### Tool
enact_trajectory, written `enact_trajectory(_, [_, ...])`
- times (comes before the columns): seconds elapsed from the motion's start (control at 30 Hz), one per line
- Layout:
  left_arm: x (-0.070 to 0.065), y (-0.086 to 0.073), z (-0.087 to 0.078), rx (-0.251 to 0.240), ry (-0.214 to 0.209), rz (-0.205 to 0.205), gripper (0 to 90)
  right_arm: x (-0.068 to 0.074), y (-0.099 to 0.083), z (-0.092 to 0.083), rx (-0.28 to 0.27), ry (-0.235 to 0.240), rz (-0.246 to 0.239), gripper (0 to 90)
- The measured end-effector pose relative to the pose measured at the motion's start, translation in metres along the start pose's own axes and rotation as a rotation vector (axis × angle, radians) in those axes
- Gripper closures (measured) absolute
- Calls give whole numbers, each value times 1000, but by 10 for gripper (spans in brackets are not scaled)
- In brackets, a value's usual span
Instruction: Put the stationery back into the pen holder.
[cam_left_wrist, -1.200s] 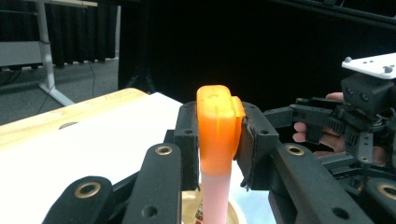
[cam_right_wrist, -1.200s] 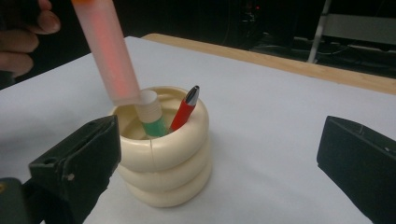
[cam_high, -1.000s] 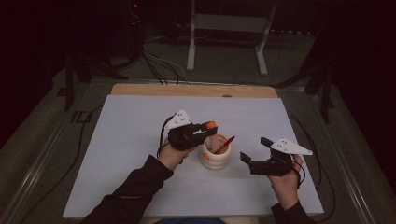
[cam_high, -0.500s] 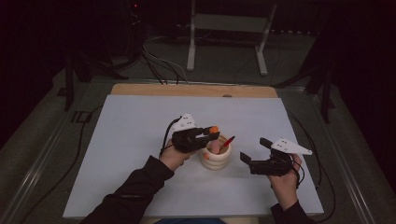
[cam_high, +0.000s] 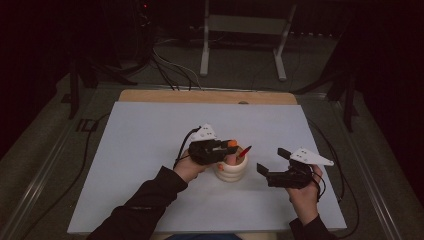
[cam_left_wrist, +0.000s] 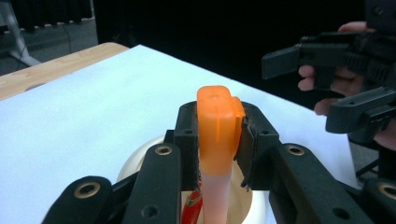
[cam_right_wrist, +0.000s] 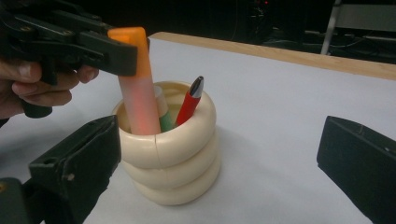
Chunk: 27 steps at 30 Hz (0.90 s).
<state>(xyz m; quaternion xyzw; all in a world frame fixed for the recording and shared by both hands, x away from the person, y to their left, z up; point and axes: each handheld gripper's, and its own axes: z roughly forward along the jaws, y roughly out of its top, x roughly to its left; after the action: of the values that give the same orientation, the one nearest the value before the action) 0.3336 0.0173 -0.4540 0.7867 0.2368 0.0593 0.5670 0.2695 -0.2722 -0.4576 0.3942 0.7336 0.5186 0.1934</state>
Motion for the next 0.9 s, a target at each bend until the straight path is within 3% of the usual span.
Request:
enact_trajectory(0.23, [1,1,4,22,11,-23,722,0,0,0,0,3,1,0])
enact_trajectory(0.37, [1,1,9,72,13,-27,716,0,0,0,0,6,4,0])
enact_trajectory(0.5, [0,1,10,76,27,-30,700,0,-1,1,0,7,1,0])
enact_trajectory(0.73, [0,12,2,48,69,-47,435,0,-1,0,-3,9,5,0])
enact_trajectory(0.8, [1,14,-2,51,82,-58,297,0,-1,0,-3,12,6,0])
enact_trajectory(0.9, [3,16,-5,64,84,-64,208,0,-1,0,-3,14,8,0])
